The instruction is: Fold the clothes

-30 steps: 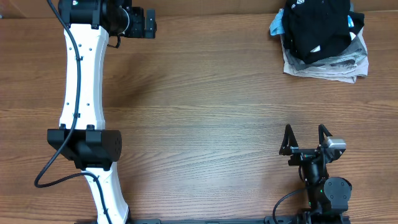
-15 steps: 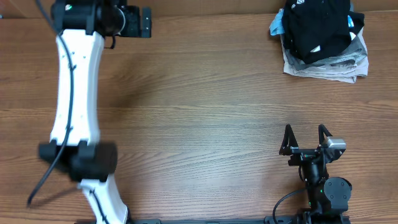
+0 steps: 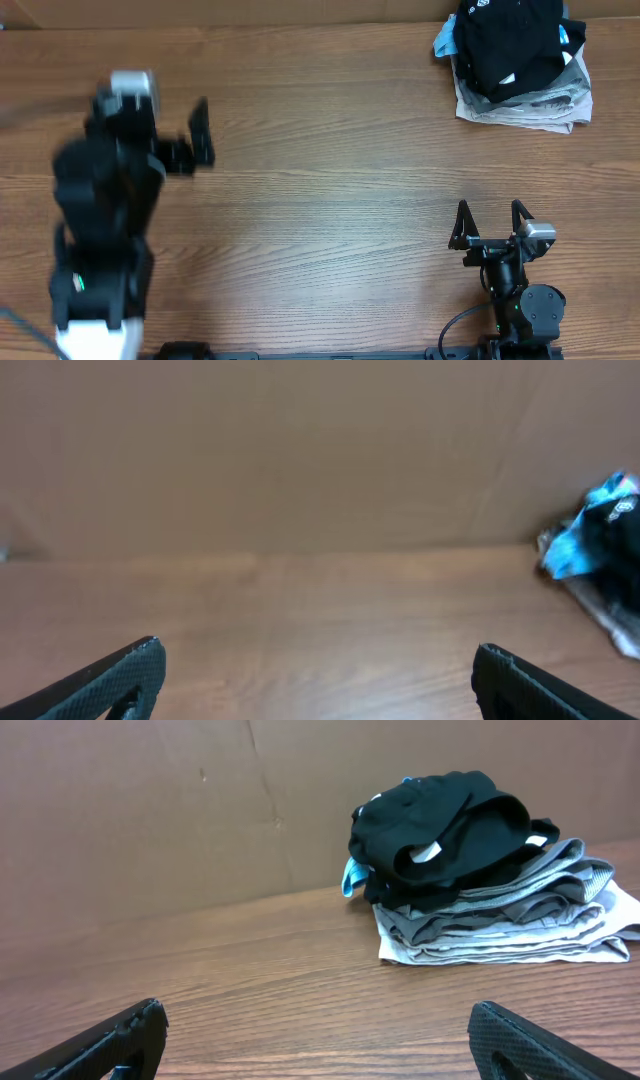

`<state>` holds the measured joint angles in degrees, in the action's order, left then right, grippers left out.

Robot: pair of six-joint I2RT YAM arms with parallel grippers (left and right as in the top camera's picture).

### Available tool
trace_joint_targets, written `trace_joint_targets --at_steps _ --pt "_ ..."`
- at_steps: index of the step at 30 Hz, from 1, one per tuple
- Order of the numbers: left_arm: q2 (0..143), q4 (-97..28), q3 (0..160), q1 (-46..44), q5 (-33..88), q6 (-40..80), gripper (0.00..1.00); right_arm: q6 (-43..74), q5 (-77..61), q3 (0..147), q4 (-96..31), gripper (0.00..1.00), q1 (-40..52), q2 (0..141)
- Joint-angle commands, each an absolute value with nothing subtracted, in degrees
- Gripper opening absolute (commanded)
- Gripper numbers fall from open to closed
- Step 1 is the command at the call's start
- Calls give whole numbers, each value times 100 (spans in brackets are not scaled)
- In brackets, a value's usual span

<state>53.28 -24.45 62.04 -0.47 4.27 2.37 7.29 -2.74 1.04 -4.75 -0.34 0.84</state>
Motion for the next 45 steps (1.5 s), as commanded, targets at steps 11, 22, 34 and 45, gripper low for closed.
trace_joint_targets --at_steps 11,22,34,45 --pt "950 -338 1341 451 707 128 100 753 -287 45 -451 100 -1 16" --pt "161 -270 296 462 703 126 100 753 -287 45 -451 100 -1 16" --pt "21 -375 25 462 707 128 100 753 -287 45 -451 100 -1 16" --pt "25 -377 27 458 707 128 100 753 -287 45 -454 100 -1 16"
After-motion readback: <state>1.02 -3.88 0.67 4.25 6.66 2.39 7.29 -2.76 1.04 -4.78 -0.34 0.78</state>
